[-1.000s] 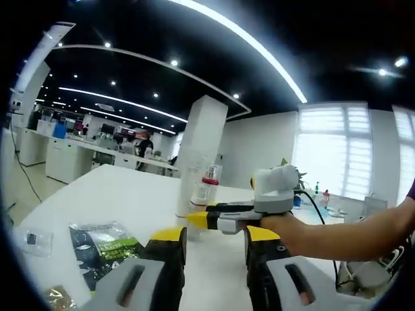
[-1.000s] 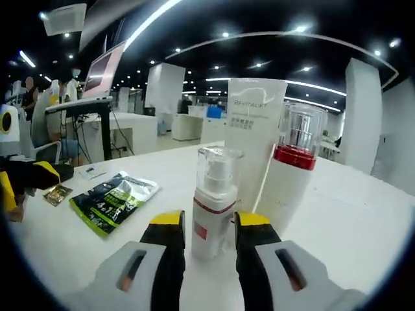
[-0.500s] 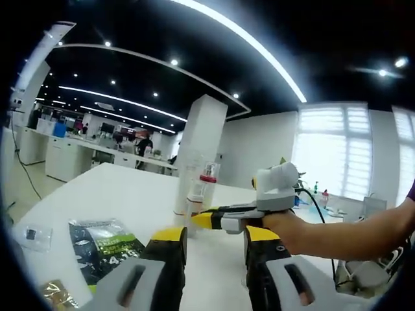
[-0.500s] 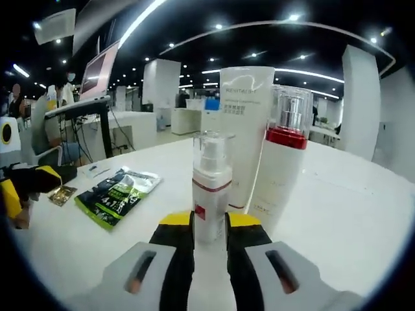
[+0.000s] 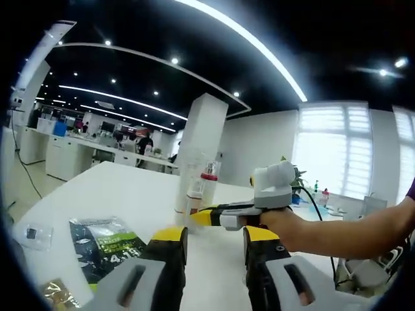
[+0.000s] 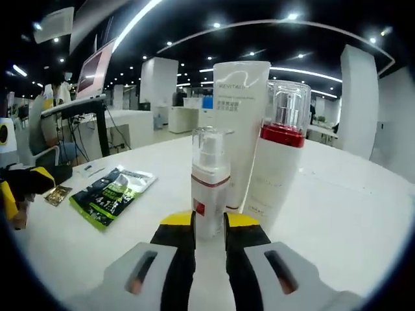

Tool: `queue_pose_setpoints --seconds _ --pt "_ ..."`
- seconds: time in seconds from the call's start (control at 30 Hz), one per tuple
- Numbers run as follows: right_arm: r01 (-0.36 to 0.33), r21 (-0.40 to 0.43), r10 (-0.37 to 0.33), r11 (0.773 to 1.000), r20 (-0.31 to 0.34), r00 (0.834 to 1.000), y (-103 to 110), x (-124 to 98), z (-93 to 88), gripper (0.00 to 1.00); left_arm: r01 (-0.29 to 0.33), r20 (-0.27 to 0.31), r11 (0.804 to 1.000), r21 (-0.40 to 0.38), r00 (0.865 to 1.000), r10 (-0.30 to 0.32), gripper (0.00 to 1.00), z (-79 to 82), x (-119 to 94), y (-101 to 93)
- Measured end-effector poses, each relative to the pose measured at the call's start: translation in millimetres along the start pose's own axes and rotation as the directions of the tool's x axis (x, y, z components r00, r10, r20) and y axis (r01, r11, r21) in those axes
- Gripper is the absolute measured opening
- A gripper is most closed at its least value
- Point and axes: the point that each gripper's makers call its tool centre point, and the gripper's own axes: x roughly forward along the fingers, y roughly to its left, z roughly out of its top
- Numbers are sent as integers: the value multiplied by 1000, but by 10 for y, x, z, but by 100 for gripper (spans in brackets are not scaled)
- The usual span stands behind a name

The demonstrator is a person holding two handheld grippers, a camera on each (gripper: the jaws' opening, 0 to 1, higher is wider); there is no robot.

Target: Arrange the skincare products in the storage area until every visible bottle or jar stands upright without overlapping.

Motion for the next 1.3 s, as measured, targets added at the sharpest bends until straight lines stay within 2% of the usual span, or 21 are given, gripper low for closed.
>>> queue_pose_setpoints --seconds 0.17,0.23,0.4,0.77,0.9,1.03,1.17,1.2,1.3 --pt "-7 32 7 999 12 1000 -51 -160 0 17 -10 -16 1000 -7 1000 10 35 -40 3 43" --pt "-14 46 14 999 16 1000 -89 -186 -12 18 -16 -37 1000 -7 999 16 35 -99 11 55" --pt "-38 54 37 998 22 999 -118 -348 -31 19 -38 -51 999 4 998 38 35 -185 0 102" --pt "-95 89 91 991 54 994 -40 -813 -54 25 -102 -36 994 34 994 104 35 -164 -34 227" --pt "-112 89 106 990 62 992 13 -927 -62 30 -121 -36 991 49 992 123 35 -191 -58 230" --pt "-49 103 37 994 113 993 22 -1148 -30 36 -169 -2 983 66 986 170 35 -158 -102 267" --pt "37 86 -52 996 173 984 28 -1297 11 36 -204 30 976 81 979 203 35 -96 -130 295" --pt "78 71 -90 994 185 979 30 -1344 8 38 -216 45 973 85 976 213 35 -68 -147 301" --pt "116 86 -131 990 199 971 143 -1435 5 43 -251 72 963 96 967 245 35 -26 -190 332"
